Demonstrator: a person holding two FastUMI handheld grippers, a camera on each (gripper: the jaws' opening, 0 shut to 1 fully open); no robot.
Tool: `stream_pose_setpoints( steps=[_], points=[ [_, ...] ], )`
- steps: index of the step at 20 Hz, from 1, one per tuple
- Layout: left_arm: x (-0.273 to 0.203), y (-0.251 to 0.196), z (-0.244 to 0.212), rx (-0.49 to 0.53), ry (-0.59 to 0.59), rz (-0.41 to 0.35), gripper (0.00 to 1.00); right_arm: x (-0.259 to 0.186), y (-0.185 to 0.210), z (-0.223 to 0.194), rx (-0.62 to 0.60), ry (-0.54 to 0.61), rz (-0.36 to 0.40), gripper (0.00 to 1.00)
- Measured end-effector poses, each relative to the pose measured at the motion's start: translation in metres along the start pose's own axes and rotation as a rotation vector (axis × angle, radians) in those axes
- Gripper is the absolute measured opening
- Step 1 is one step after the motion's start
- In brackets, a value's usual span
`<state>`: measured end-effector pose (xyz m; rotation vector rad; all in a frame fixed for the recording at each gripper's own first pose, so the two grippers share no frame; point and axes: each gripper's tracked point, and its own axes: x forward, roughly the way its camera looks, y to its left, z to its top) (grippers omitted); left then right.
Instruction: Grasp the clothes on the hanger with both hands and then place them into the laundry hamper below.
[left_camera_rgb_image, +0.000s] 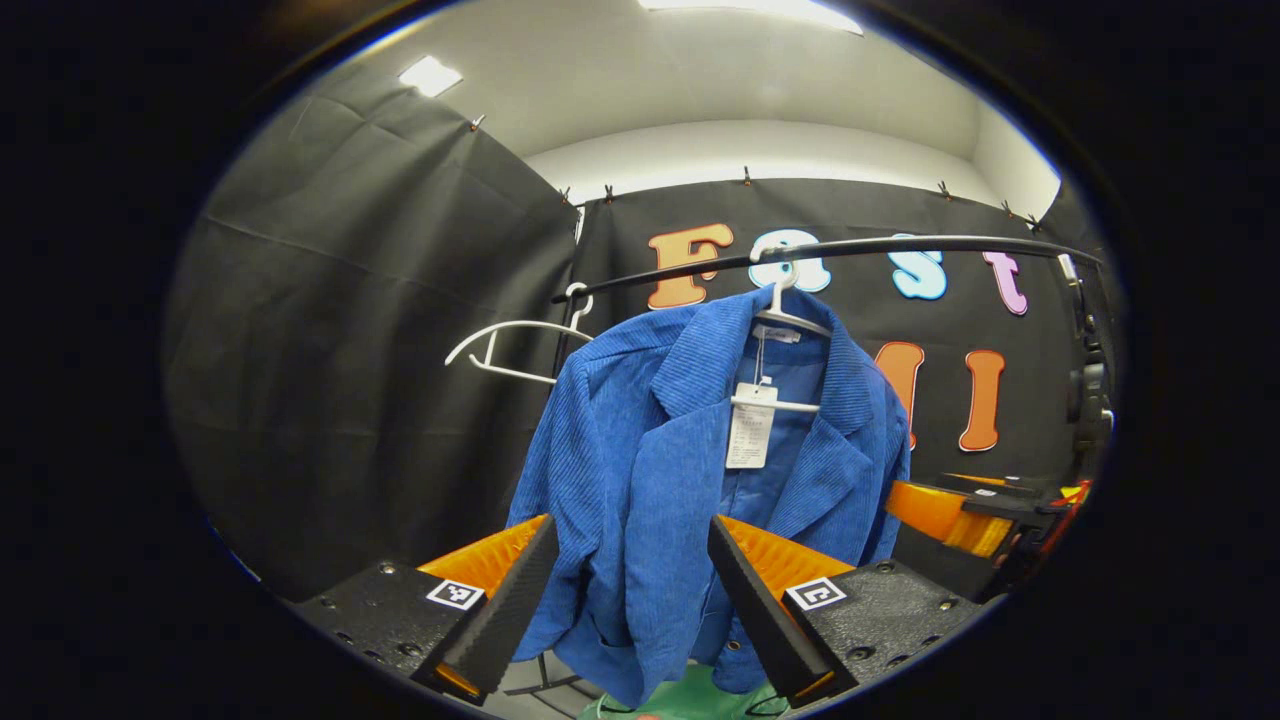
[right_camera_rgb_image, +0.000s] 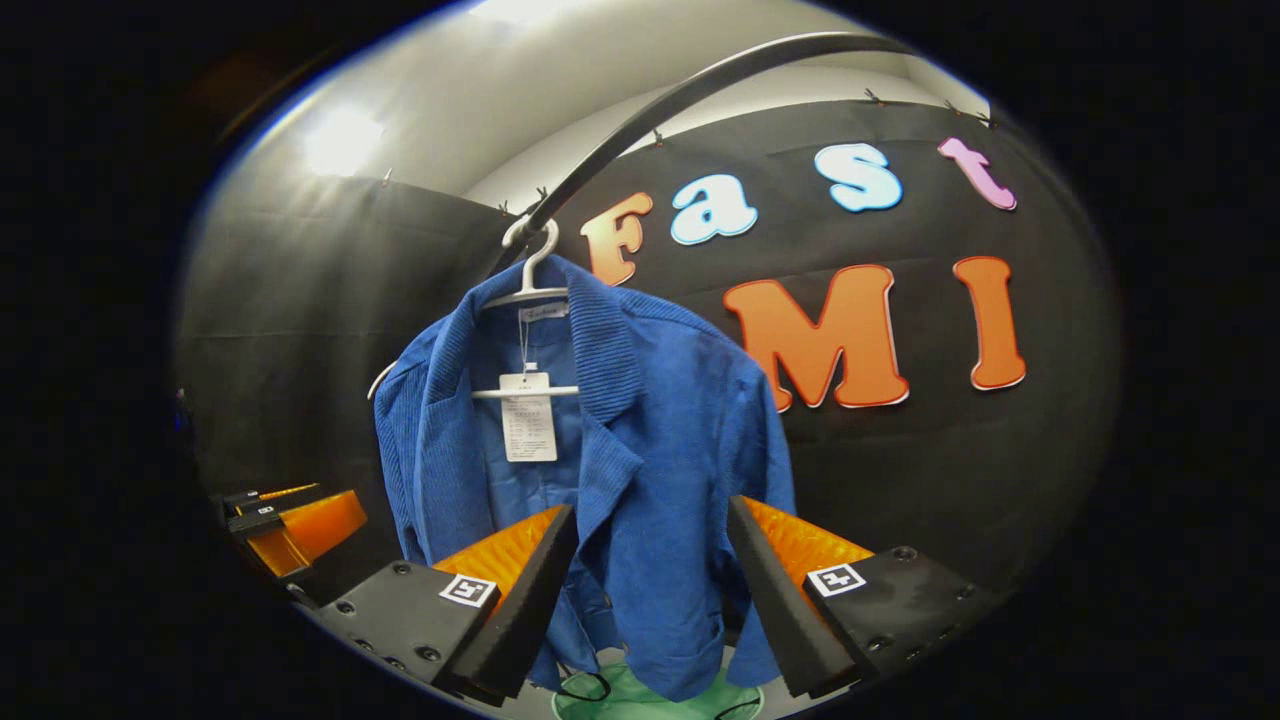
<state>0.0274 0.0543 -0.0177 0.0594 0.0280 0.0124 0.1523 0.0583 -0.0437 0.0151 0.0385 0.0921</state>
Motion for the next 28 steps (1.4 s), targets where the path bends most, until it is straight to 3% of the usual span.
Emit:
stream_pose_setpoints(
  steps=[2,3,6,8,15,16,20,22,28],
  points=[
    [0.005,0.01,-0.002,0.005,0.008,0.005,0.95,0.028,0.005,-0.008,0.0,0.023,0.0,0.93],
    [0.006,0.015,-0.003,0.005,0.009,0.009,0.95,0.041,0.005,-0.013,0.004,0.035,-0.016,0.98],
    [0.008,0.027,-0.009,-0.004,0.019,0.025,0.92,0.072,0.012,-0.029,0.059,0.088,-0.026,0.98],
    [0.009,0.037,-0.013,-0.014,0.032,0.036,0.95,0.088,0.022,-0.033,0.089,0.09,-0.014,0.98],
    [0.0,0.041,-0.02,-0.011,0.056,0.012,0.92,0.115,-0.006,-0.052,0.037,0.113,-0.213,0.98],
    [-0.001,0.038,-0.02,-0.007,0.058,0.0,0.95,0.113,-0.01,-0.051,0.036,0.11,-0.221,0.89],
    [0.004,0.018,-0.021,-0.015,0.06,-0.065,0.92,0.093,-0.026,-0.04,0.059,0.097,-0.213,0.27],
    [0.011,0.008,-0.023,-0.025,0.062,-0.096,0.92,0.073,-0.032,-0.029,0.086,0.071,-0.207,0.09],
    [0.031,-0.036,-0.011,-0.014,0.022,-0.191,0.92,0.0,-0.042,0.04,0.006,-0.105,-0.212,0.09]
  ],
)
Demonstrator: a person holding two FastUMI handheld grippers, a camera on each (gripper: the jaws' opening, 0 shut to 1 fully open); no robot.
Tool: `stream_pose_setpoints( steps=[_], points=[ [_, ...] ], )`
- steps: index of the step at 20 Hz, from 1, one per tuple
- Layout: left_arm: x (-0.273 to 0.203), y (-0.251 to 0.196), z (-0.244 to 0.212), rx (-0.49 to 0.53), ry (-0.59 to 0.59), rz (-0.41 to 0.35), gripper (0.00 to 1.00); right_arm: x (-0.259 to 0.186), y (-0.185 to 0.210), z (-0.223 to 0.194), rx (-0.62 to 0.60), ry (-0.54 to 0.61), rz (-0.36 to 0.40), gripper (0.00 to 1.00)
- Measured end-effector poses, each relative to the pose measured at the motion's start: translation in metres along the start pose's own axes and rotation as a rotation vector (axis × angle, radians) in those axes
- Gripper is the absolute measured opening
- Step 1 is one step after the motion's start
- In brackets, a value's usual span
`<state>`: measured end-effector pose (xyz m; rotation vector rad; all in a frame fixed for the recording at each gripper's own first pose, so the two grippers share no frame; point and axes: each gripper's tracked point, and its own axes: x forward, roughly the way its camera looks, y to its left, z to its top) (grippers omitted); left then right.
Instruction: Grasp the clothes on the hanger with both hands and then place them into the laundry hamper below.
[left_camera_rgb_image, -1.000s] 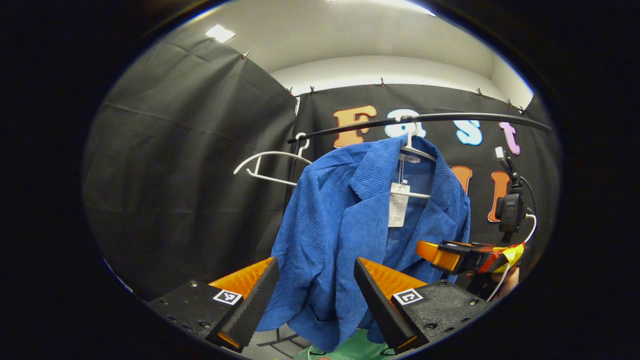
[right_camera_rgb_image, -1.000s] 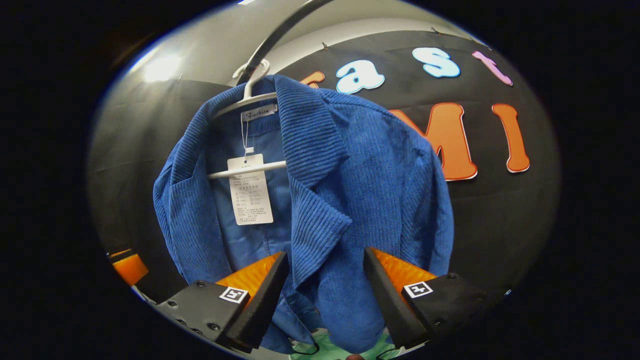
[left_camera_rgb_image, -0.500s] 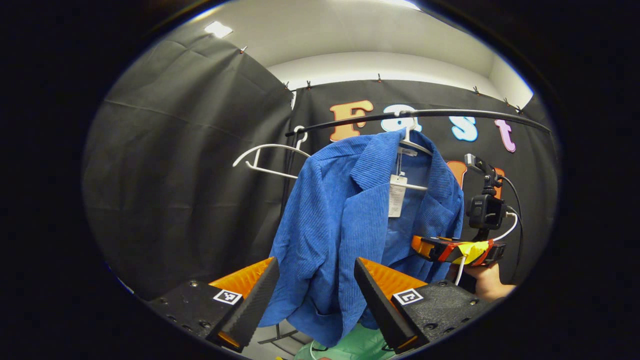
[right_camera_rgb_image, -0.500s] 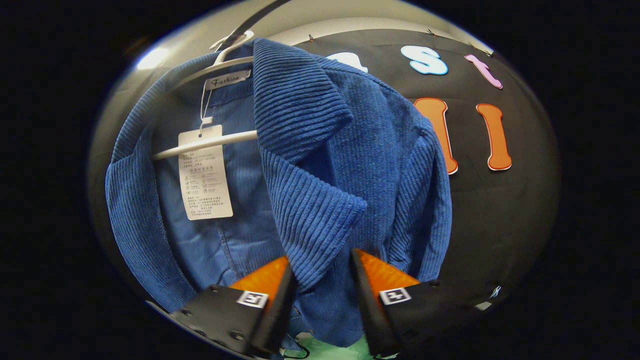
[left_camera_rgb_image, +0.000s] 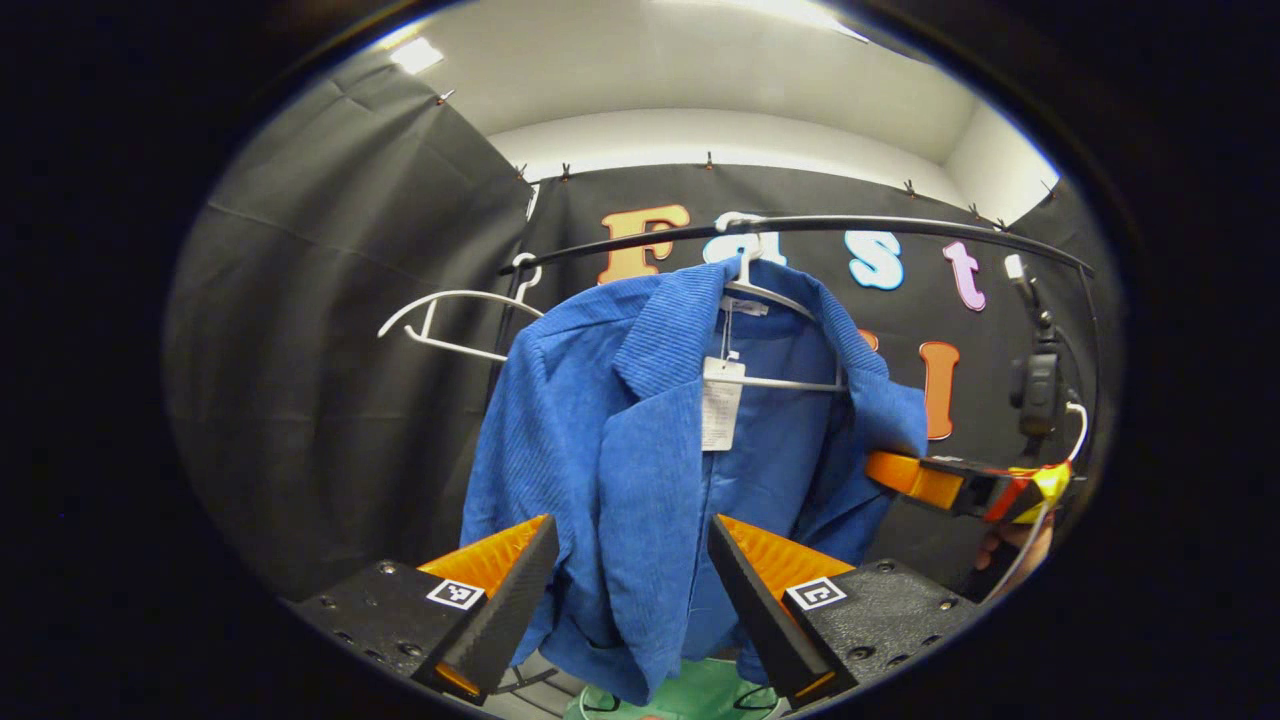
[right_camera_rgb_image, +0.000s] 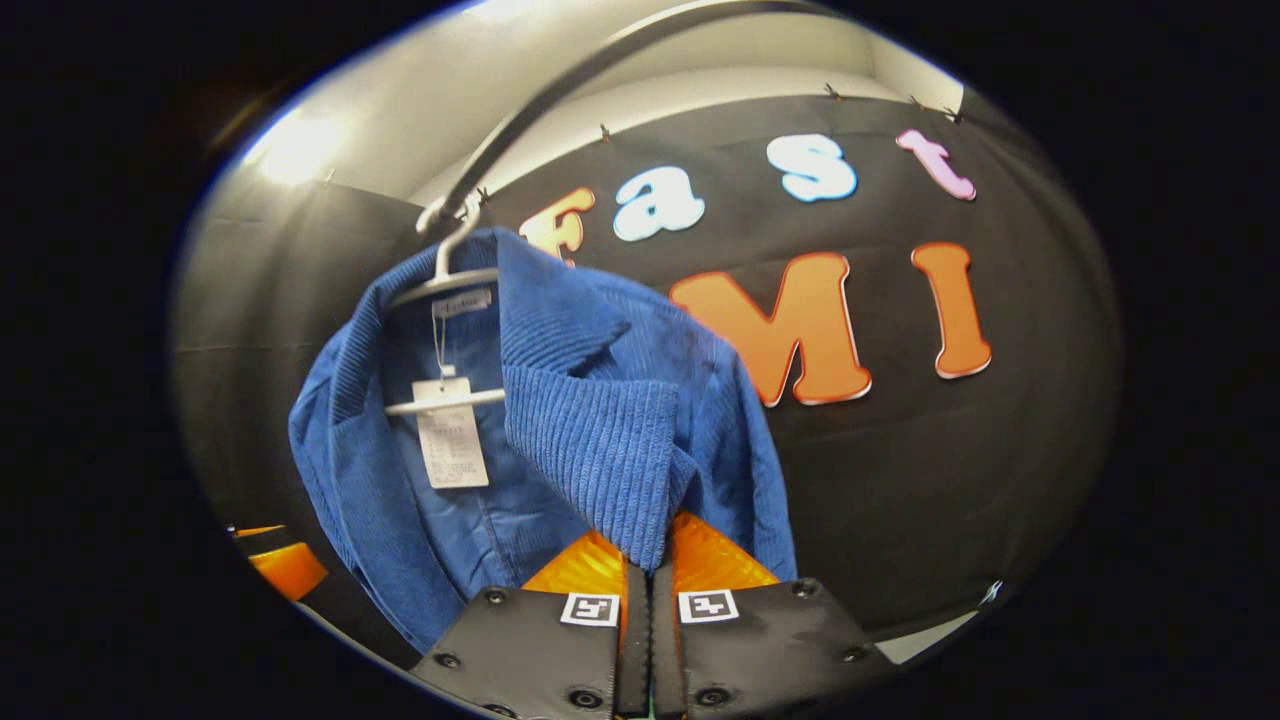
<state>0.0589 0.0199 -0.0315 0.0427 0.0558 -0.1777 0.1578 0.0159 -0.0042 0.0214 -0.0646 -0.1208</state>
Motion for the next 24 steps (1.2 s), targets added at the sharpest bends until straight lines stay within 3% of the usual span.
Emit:
stream_pose_setpoints(
  steps=[4,8,13,15,18,20,24],
  points=[
    [0.036,-0.014,0.014,0.022,-0.048,-0.027,0.92,-0.028,0.005,0.047,-0.034,-0.095,0.031,0.09],
    [0.068,-0.027,0.032,0.031,-0.099,-0.03,0.92,-0.045,0.013,0.068,-0.061,-0.145,0.061,0.08],
    [0.099,-0.017,0.023,0.156,-0.157,0.122,0.91,-0.055,0.02,0.07,-0.073,-0.152,0.071,0.08],
    [0.1,0.0,0.001,0.22,-0.115,0.199,0.91,-0.055,0.02,0.069,-0.072,-0.144,0.076,0.08],
    [0.097,0.017,-0.043,0.259,-0.028,0.224,0.95,-0.058,0.019,0.067,-0.091,-0.143,0.077,0.08],
    [0.084,0.032,-0.059,0.234,0.018,0.232,0.66,-0.058,0.02,0.064,-0.09,-0.135,0.082,0.08],
    [0.063,0.043,-0.039,0.122,-0.001,0.175,0.07,-0.053,0.016,0.055,-0.082,-0.114,0.082,0.08]
  ],
)
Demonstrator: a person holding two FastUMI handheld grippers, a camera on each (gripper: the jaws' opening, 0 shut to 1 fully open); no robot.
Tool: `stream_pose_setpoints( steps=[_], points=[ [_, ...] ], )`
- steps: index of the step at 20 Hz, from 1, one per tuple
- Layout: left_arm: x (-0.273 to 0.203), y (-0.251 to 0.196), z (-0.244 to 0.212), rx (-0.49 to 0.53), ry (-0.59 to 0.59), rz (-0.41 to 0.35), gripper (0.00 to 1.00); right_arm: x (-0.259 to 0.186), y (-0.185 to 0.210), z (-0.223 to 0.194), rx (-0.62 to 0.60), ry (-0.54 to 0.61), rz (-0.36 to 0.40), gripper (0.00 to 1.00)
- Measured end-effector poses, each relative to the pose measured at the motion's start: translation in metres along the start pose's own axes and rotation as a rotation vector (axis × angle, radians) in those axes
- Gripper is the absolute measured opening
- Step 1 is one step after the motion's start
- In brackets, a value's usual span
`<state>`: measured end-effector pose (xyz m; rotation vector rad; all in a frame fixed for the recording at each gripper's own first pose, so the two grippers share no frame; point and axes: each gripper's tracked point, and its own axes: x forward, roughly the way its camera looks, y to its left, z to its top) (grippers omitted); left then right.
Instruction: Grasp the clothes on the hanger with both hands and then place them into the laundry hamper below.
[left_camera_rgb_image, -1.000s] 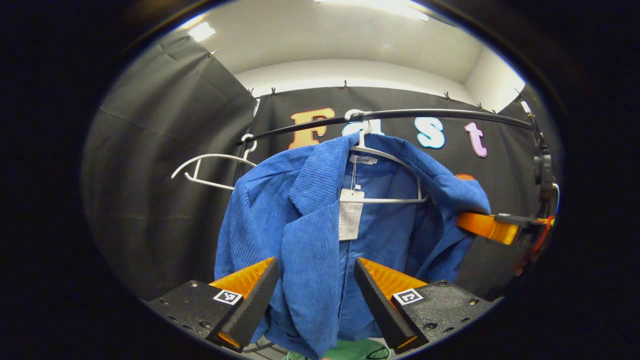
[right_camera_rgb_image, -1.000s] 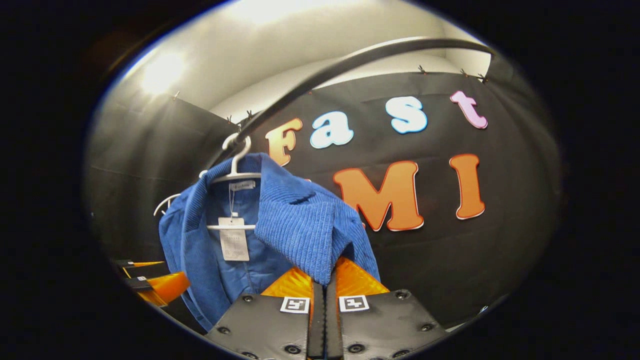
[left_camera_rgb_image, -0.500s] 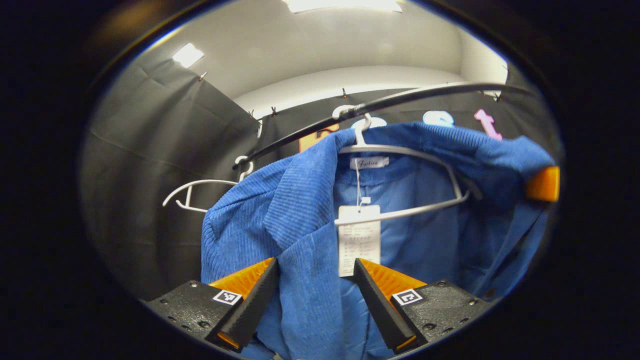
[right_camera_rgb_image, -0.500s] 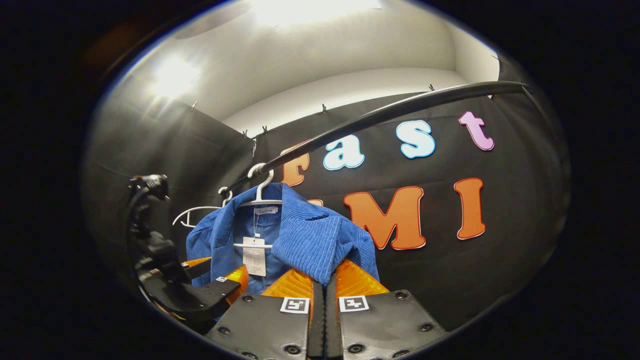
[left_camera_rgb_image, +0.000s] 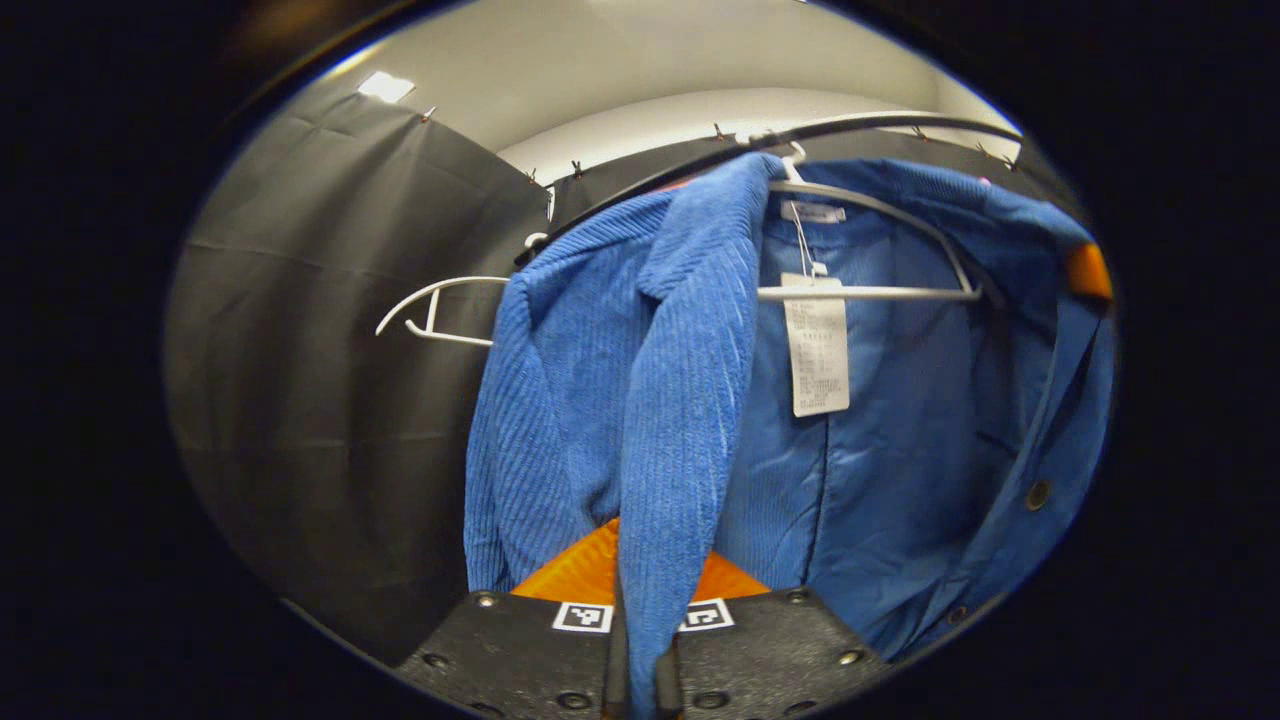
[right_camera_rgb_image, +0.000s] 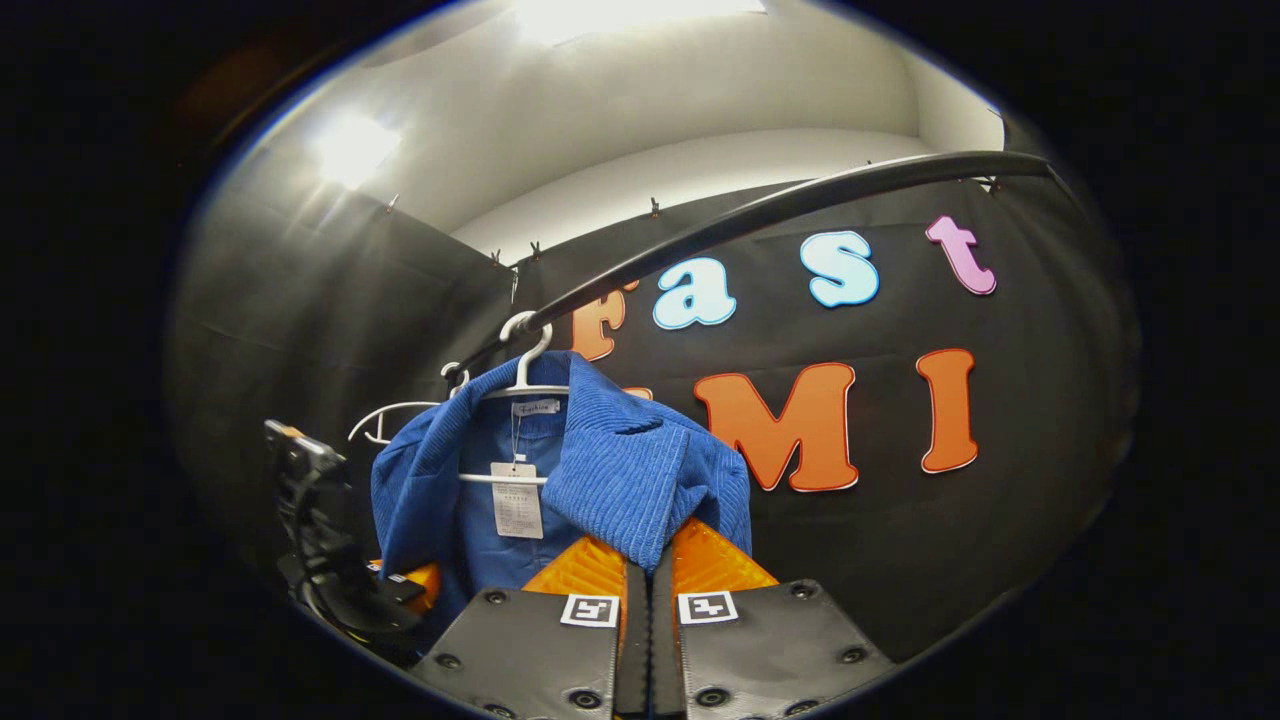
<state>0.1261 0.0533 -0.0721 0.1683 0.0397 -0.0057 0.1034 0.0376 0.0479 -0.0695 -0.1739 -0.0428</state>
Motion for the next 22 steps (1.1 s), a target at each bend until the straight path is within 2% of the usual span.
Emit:
stream_pose_setpoints(
  steps=[5,6,10,11,13,15,18,20,22],
  points=[
    [-0.022,0.034,0.057,-0.004,-0.042,0.029,0.09,0.0,-0.001,-0.009,0.003,0.014,0.001,0.08],
    [-0.022,0.039,0.072,0.003,-0.055,0.031,0.04,0.002,-0.001,-0.01,0.003,0.015,0.004,0.08],
    [-0.015,0.063,0.152,0.059,-0.17,0.075,0.04,0.003,-0.001,-0.008,-0.003,0.003,0.009,0.09],
    [-0.009,0.064,0.169,0.101,-0.203,0.079,0.03,0.003,-0.002,-0.008,-0.002,0.002,0.008,0.08],
    [-0.004,0.066,0.189,0.27,-0.236,0.108,0.03,0.002,0.002,-0.007,0.004,0.002,0.011,0.09],
    [0.001,0.047,0.196,0.213,-0.283,0.064,0.04,0.0,0.007,-0.007,-0.006,-0.006,0.017,0.09],
    [0.008,0.035,0.174,0.162,-0.234,-0.004,0.04,0.004,0.012,-0.015,-0.026,0.02,0.004,0.08],
    [0.013,0.029,0.162,0.095,-0.21,-0.074,0.05,0.009,0.01,-0.021,-0.045,0.033,-0.043,0.08],
    [0.02,0.033,0.155,0.093,-0.198,-0.137,0.04,0.015,0.011,-0.028,-0.08,0.046,-0.108,0.08]
  ],
)
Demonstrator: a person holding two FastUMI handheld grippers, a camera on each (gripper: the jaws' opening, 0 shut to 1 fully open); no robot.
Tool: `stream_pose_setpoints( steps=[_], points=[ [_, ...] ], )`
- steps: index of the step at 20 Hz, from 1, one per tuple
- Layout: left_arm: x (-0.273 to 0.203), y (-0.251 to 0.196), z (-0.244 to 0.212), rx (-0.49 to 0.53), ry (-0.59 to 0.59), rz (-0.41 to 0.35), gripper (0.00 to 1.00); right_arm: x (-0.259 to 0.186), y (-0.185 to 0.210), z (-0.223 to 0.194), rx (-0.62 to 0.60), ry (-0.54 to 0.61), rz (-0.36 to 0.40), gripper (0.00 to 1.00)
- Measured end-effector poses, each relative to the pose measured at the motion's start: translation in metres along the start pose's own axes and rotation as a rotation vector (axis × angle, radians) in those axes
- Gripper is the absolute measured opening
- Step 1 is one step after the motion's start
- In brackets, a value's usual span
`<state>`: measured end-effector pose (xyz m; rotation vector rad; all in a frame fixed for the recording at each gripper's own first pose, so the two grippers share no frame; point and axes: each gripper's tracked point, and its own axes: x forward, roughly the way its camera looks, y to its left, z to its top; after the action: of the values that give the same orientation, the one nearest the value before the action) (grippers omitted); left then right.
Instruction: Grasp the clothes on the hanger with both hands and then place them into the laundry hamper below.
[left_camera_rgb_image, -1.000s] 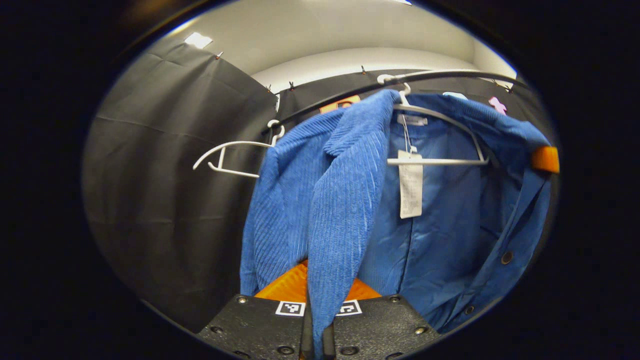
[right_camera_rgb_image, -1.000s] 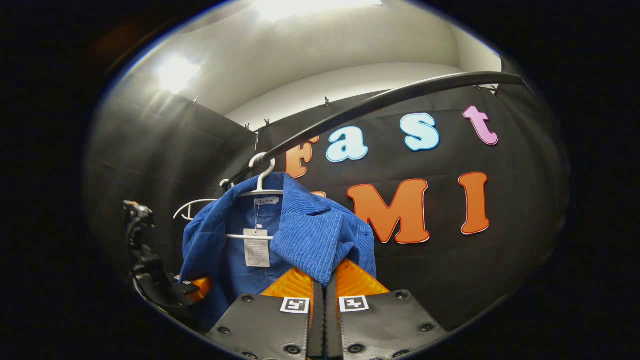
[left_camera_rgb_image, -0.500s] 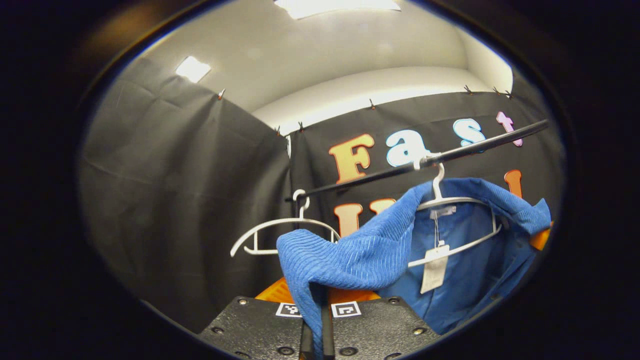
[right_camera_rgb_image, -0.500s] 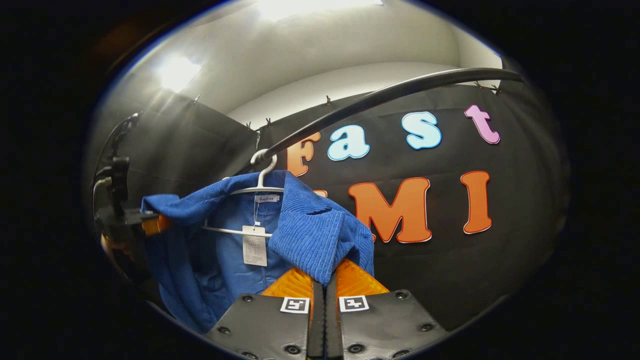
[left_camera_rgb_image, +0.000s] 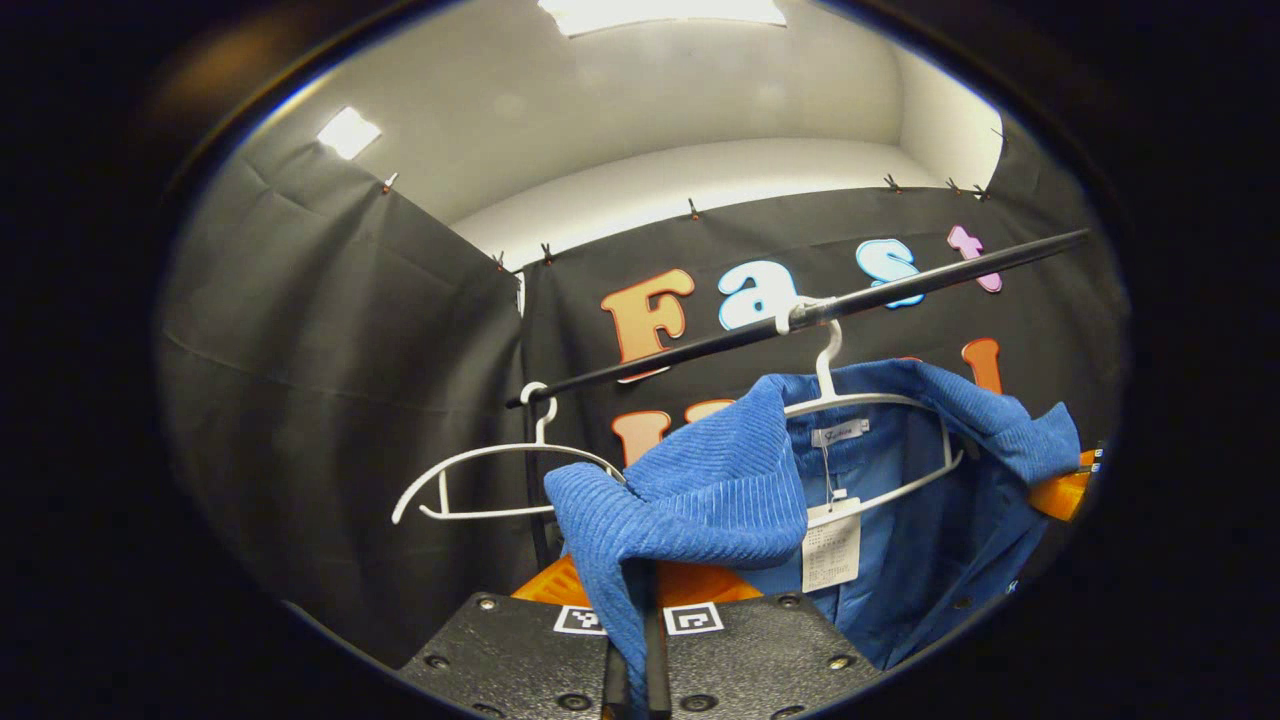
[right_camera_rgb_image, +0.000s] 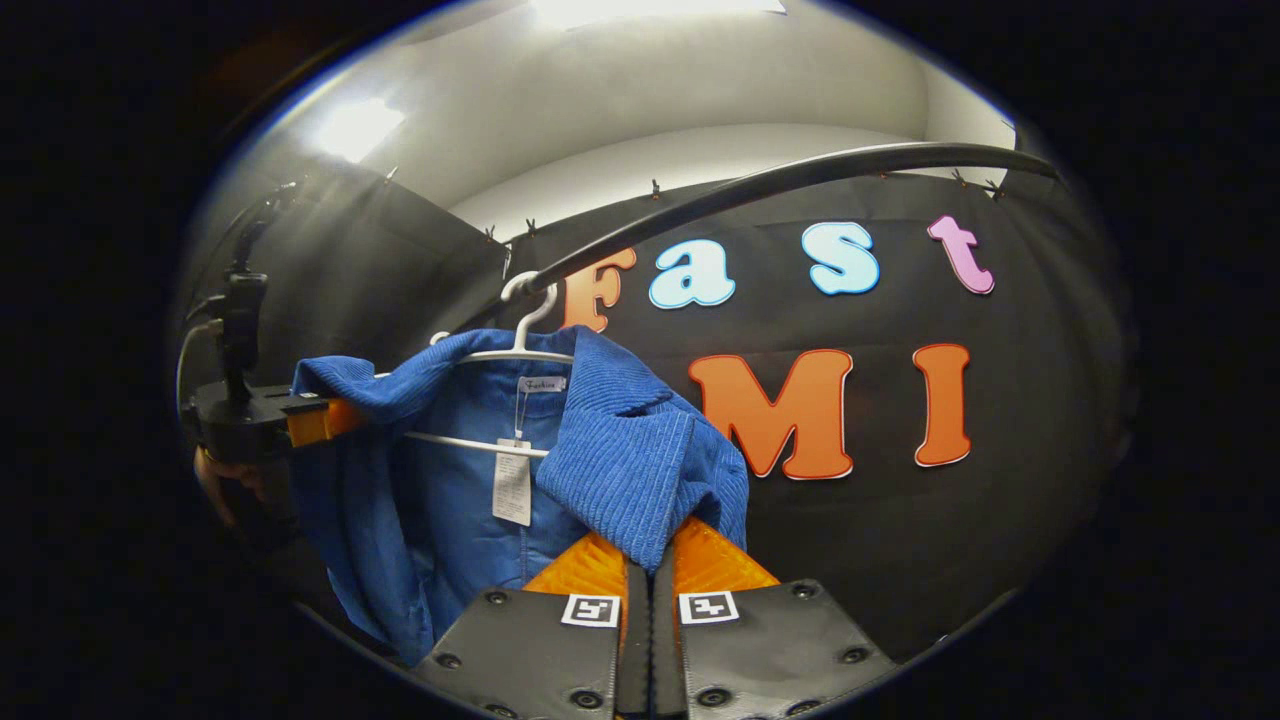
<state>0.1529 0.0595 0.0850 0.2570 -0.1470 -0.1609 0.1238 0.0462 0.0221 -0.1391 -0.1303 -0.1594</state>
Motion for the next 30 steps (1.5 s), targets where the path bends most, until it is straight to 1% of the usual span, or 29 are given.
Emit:
stream_pose_setpoints(
  steps=[1,2,3,4,5,6,7,8,9,10,11,12,13,14,15,16,18,19,20,21,22,23,25,27,30],
  points=[
    [0.004,0.001,0.0,-0.018,-0.005,-0.032,0.04,0.001,0.002,-0.001,-0.014,0.003,-0.029,0.08],
    [0.009,0.001,-0.001,-0.069,0.0,-0.067,0.05,-0.001,0.006,0.001,-0.023,0.003,-0.054,0.08],
    [0.015,0.003,-0.001,-0.144,0.016,-0.093,0.05,-0.001,0.01,0.001,-0.023,0.007,-0.071,0.08],
    [0.02,0.01,-0.002,-0.212,0.038,-0.104,0.05,0.0,0.019,0.001,-0.018,0.013,-0.074,0.08],
    [0.025,0.019,0.001,-0.251,0.039,-0.102,0.05,0.001,0.025,0.002,-0.018,0.013,-0.069,0.08],
    [0.032,0.031,0.007,-0.24,0.015,-0.083,0.04,0.005,0.03,0.007,-0.022,0.004,-0.068,0.08],
    [0.037,0.044,0.015,-0.191,-0.007,-0.06,0.04,0.009,0.033,0.014,-0.022,-0.008,-0.066,0.09],
    [0.041,0.047,0.025,-0.158,-0.028,-0.062,0.03,0.011,0.034,0.018,-0.02,-0.02,-0.066,0.09],
    [0.045,0.046,0.033,-0.183,-0.033,-0.081,0.04,0.012,0.034,0.022,-0.02,-0.032,-0.068,0.09],
    [0.052,0.041,0.039,-0.251,-0.029,-0.115,0.05,0.012,0.033,0.025,-0.017,-0.04,-0.074,0.08],
    [0.057,0.042,0.046,-0.272,-0.052,-0.117,0.05,0.013,0.035,0.029,-0.007,-0.05,-0.075,0.08],
    [0.06,0.056,0.054,-0.186,-0.103,-0.08,0.04,0.012,0.037,0.032,0.003,-0.064,-0.07,0.09],
    [0.064,0.065,0.052,-0.098,-0.102,-0.048,0.03,0.014,0.038,0.034,0.004,-0.075,-0.063,0.08],
    [0.068,0.06,0.044,-0.134,-0.079,-0.058,0.02,0.015,0.04,0.033,-0.007,-0.082,-0.059,0.09],
    [0.074,0.052,0.041,-0.229,-0.062,-0.074,0.04,0.017,0.041,0.03,-0.018,-0.081,-0.057,0.08],
    [0.078,0.058,0.036,-0.263,-0.055,-0.054,0.05,0.017,0.045,0.027,-0.021,-0.076,-0.05,0.08],
    [0.087,0.089,0.026,-0.203,-0.06,0.028,0.03,0.02,0.048,0.024,-0.004,-0.07,-0.023,0.08],
    [0.092,0.097,0.02,-0.204,-0.045,0.052,0.03,0.021,0.048,0.022,0.001,-0.069,-0.011,0.08],
    [0.095,0.101,0.013,-0.225,-0.038,0.074,0.03,0.022,0.047,0.02,0.001,-0.074,-0.003,0.08],
    [0.099,0.109,0.003,-0.213,-0.024,0.115,0.06,0.024,0.044,0.019,-0.001,-0.073,0.001,0.08],
    [0.103,0.117,-0.017,-0.173,0.026,0.132,0.05,0.023,0.043,0.018,0.004,-0.066,0.01,0.08],
    [0.107,0.115,-0.035,-0.182,0.08,0.122,0.05,0.023,0.042,0.018,0.011,-0.068,0.018,0.08],
    [0.114,0.103,-0.059,-0.286,0.126,0.109,0.05,0.021,0.033,0.021,0.022,-0.078,-0.002,0.08],
    [0.111,0.106,-0.084,-0.285,0.145,0.109,0.06,0.019,0.024,0.023,0.026,-0.082,-0.034,0.08],
    [0.085,0.094,-0.133,-0.3,0.228,0.066,0.07,0.029,0.007,0.025,0.004,-0.083,-0.069,0.08]
  ],
)
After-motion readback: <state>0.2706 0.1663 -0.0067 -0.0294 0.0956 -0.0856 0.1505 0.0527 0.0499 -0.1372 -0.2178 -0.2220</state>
